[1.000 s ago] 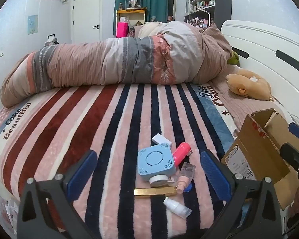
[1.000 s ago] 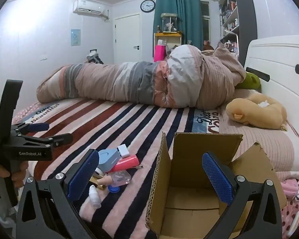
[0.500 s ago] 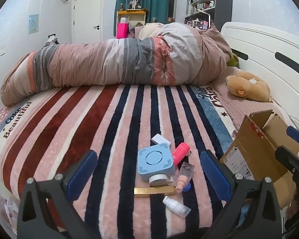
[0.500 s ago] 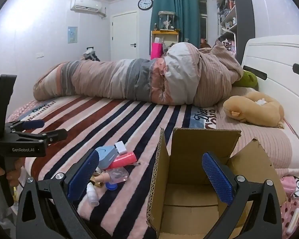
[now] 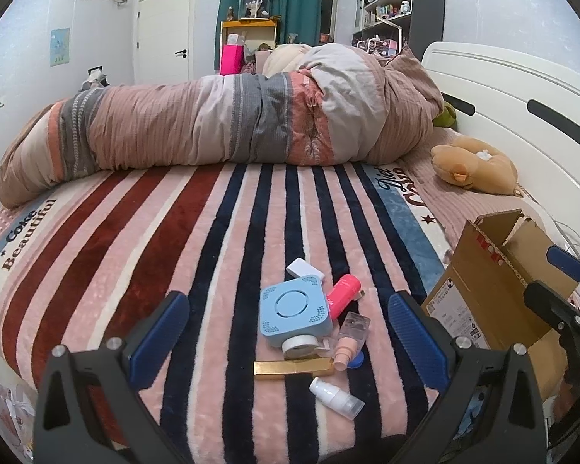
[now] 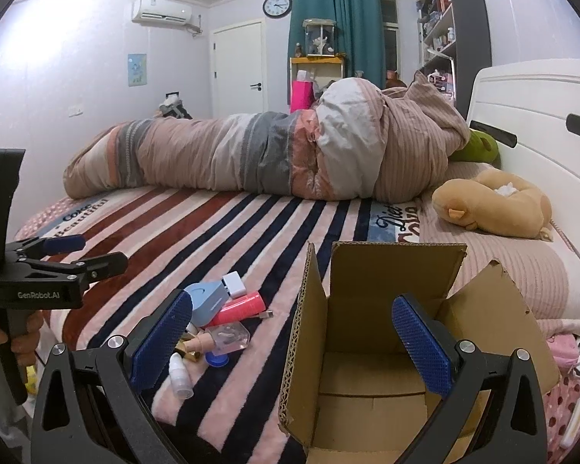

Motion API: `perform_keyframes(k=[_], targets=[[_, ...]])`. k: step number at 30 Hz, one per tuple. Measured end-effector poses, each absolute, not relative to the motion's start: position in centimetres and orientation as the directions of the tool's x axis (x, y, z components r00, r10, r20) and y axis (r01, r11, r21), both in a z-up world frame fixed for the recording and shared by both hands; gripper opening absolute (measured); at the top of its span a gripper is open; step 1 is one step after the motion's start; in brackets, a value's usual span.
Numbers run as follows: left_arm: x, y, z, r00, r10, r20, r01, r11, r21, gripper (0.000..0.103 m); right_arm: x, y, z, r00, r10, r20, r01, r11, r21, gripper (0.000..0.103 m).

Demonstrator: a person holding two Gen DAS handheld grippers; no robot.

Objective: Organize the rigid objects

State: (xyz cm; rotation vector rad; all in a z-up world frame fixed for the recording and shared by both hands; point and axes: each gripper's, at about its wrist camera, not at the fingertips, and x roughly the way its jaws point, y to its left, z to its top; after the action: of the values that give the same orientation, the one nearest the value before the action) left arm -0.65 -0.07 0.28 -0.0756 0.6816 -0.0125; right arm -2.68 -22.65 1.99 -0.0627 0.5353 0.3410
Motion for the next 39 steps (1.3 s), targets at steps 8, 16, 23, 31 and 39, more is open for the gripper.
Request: perform_keyframes(k=[8,16,23,31,39], targets=[[-0.80,0.08,0.28,0.776,-0.039,-0.630,-0.008,0.997,-0.071,0.102,-2.61,-22.54,1.74,0.804,0.311,-0.506,-0.339,0.940,0.039,0.103],[-0.73,0.21,0.29,0.777,-0.038,-0.628,-0.013,0.997,-0.077,0.103,-2.54,-22.16,1.63,0.795,0.340,-0.501,-0.361,0.931,0.059,0.103],[-0.85,0.33,0.26,0.778,-0.044,-0.627,-0.009,0.997,-0.081,0.102,-2.51,-22.01,1.67,0.784,0.367,-0.500,-0.386,0.920,0.070,0.103],[-0.57,0.10,0.27,0.778,-0.059,-0.626,0.014,0.997,-0.077,0.102,-2.91,-22.16,2.19,0.792,0.372,-0.484,-0.393,0.917,0.062,0.103],[-0.52,0.06,0.36,0.776,-0.087,-0.625,0.050,0.996,-0.076,0.102,-2.99,-22.30,2.38,0.780,0.393,-0.487,-0.404,0.911,0.088,0.103]])
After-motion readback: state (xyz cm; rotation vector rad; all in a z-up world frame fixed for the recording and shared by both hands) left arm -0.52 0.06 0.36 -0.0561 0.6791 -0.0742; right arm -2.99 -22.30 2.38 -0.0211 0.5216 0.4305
